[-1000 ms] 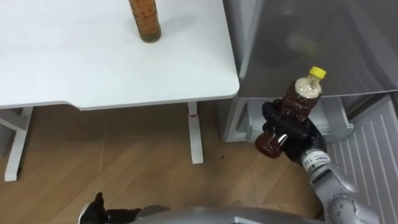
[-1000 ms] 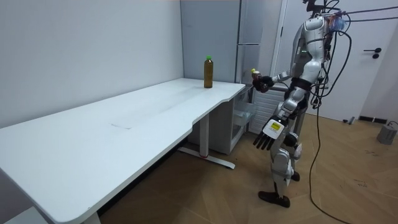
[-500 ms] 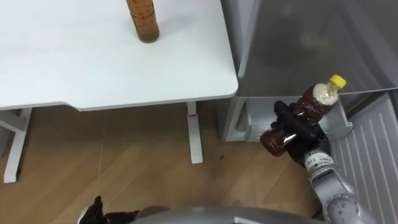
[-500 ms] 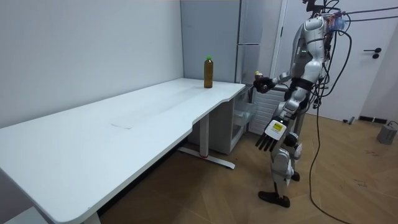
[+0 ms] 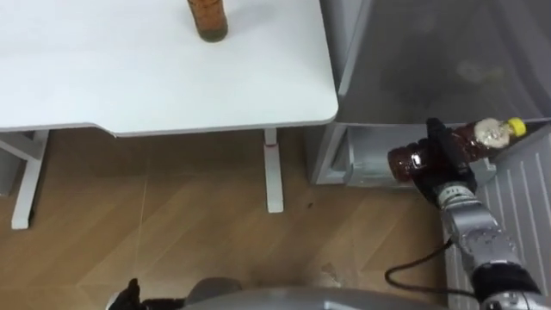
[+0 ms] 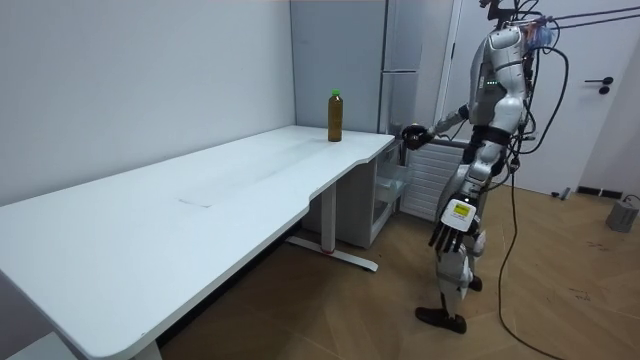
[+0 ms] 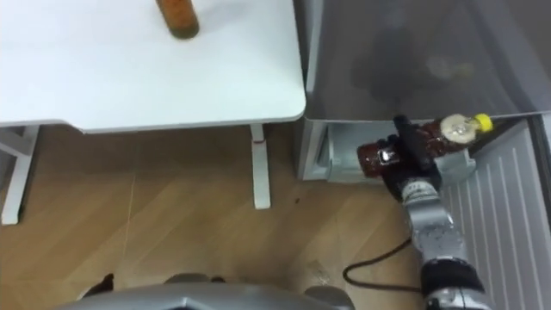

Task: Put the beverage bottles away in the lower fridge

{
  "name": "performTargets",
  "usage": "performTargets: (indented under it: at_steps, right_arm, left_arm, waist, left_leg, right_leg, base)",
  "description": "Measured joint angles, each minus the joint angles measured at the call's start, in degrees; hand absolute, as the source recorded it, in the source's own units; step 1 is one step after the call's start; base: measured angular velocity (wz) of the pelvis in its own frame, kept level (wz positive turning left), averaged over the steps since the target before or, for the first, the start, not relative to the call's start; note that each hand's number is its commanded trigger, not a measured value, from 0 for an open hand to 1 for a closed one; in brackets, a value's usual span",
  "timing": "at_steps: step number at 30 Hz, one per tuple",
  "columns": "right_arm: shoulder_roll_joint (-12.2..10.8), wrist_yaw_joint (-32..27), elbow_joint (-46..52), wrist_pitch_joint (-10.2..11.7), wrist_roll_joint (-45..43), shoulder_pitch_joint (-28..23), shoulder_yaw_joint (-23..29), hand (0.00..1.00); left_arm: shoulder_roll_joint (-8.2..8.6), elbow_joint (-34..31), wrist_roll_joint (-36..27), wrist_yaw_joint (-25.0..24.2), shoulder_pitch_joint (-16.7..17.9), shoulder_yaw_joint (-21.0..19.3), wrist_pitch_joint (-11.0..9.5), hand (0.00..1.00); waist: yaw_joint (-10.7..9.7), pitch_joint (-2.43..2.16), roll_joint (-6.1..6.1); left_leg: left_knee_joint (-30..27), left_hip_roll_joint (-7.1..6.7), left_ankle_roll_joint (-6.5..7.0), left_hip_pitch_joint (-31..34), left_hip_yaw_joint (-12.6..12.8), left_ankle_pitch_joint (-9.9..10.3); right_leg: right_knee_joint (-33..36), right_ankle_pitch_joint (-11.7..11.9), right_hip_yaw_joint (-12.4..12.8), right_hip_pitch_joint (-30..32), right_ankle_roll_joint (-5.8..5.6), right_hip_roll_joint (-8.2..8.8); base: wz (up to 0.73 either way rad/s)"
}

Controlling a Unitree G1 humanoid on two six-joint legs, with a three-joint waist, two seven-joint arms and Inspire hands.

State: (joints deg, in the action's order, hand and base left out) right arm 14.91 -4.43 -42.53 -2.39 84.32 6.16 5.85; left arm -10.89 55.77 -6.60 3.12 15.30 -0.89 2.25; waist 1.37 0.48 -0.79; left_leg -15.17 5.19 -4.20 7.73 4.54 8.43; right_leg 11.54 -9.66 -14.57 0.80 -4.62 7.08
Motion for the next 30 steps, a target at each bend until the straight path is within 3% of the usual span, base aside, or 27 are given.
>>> performTargets:
  at_steps: [4, 9, 11, 15, 17, 24, 26, 30]
  right_arm:
    - [1.2, -1.5, -6.8, -0.1, 3.6, 6.1, 0.2, 1.00]
    - [2.2, -3.7, -18.0, 0.5, 4.1, 16.5, 1.4, 1.00]
    - [3.1, -3.7, -21.4, 0.5, 5.7, 19.2, 2.3, 1.00]
    - [4.6, -3.8, -23.7, 0.5, 8.8, 22.1, 3.0, 1.00]
    - [5.4, -4.3, -24.1, 0.5, 9.6, 23.0, 4.4, 1.00]
    - [5.6, -7.5, -24.2, 0.5, 8.9, 27.5, 4.7, 1.00]
    - [6.0, -7.8, -24.2, 0.5, 9.4, 28.6, 4.7, 1.00]
    - [6.7, -8.8, -24.2, 1.1, 9.6, 29.9, 4.7, 1.00]
  left_arm:
    - [-0.88, 0.7, 0.0, 0.2, -2.9, 1.7, 1.2, 0.00]
    - [-1.64, 4.0, -0.6, 0.4, -9.8, 2.8, 0.2, 0.00]
    - [-2.68, 4.4, -0.7, 0.5, -12.0, 4.4, -0.3, 0.00]
    - [-3.72, 5.1, -0.7, 1.4, -13.3, 6.9, -0.3, 0.00]
    - [-3.65, 6.2, -0.6, 1.7, -14.1, 8.0, 0.1, 0.00]
    - [-3.72, 6.4, -0.7, 4.0, -14.9, 11.3, 0.2, 0.00]
    - [-3.76, 6.4, -0.6, 5.1, -14.9, 13.0, 0.2, 0.00]
    - [-3.84, 6.3, -0.8, 6.2, -14.9, 14.4, 0.3, 0.00]
  waist:
    - [0.6, 0.86, -0.53]
    - [1.4, 1.31, -0.48]
    - [2.9, 2.00, -0.91]
    - [4.6, 2.11, -1.04]
    - [5.3, 2.22, -1.16]
    - [5.1, 2.31, -1.07]
    - [5.2, 2.33, -1.07]
    - [5.3, 2.31, -0.89]
  left_leg:
    - [-2.4, -0.03, 0.36, 4.9, 0.0, -0.5]
    - [-6.0, -0.16, 1.03, 12.7, 0.0, -1.0]
    - [-7.8, -0.11, 1.04, 16.1, 0.1, -1.0]
    - [-10.5, -0.46, 1.09, 22.1, 0.1, -1.2]
    - [-12.7, -1.15, 1.30, 25.2, 0.4, -1.1]
    - [-18.9, -1.37, 1.62, 34.9, 0.2, -0.8]
    - [-20.4, -1.37, 1.41, 37.8, 0.2, -0.6]
    - [-22.5, -1.39, 1.67, 41.3, 0.2, -0.4]
  right_leg:
    - [4.5, -0.6, 0.2, 5.7, 0.33, 0.79]
    - [10.4, -1.3, 0.7, 14.5, 0.66, 1.93]
    - [13.1, -2.2, 1.6, 19.0, 0.82, 2.13]
    - [19.0, -3.2, 2.6, 26.3, 1.41, 3.17]
    - [23.3, -4.5, 3.2, 30.4, 1.72, 4.54]
    - [30.5, -6.5, 3.9, 40.4, 2.20, 5.83]
    - [32.1, -6.8, 4.3, 43.4, 1.68, 5.99]
    - [33.9, -6.7, 4.6, 46.8, 1.74, 6.32]
  base:
    - [0.00]
    - [-0.01]
    - [-0.07]
    - [0.00]
    - [0.05]
    - [0.08]
    - [0.00]
    - [0.00]
